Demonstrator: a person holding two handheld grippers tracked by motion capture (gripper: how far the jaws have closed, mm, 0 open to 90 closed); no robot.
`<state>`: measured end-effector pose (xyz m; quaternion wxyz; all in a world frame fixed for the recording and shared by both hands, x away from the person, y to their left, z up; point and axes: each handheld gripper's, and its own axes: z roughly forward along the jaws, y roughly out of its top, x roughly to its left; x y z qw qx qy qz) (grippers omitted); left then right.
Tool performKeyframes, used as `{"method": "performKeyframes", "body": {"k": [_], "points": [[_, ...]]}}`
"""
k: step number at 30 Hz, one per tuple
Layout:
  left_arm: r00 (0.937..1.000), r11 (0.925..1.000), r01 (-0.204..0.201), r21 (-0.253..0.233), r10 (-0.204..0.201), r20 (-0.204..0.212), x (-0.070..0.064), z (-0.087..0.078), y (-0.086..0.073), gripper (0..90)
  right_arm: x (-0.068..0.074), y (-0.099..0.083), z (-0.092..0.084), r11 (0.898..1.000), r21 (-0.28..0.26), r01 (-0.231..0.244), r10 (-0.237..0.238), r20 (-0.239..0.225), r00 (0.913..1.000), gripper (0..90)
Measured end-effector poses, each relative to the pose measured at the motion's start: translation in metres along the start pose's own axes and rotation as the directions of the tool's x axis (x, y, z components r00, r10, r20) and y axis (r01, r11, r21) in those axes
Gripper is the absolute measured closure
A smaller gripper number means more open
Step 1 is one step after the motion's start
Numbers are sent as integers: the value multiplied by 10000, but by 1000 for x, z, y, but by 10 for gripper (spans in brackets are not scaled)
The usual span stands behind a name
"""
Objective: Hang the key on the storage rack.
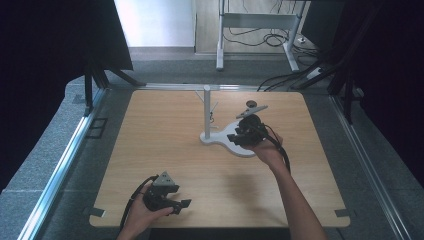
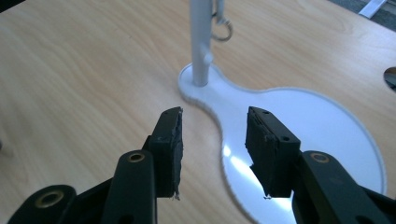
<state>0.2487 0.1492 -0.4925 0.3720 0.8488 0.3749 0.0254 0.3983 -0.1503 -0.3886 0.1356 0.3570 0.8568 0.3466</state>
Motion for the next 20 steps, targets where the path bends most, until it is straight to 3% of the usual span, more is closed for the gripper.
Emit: {"method": "performKeyframes", "body": {"k": [11, 20], "points": [[10000, 9999, -5, 128, 6, -92, 1, 1, 0, 285, 9, -67, -10, 9986, -455, -260, 246, -294, 9993, 542], [9998, 9999, -55, 161, 58, -168, 0, 2, 0, 284, 10, -89, -10, 9949, -889, -473, 447, -306, 9985, 532]]}}
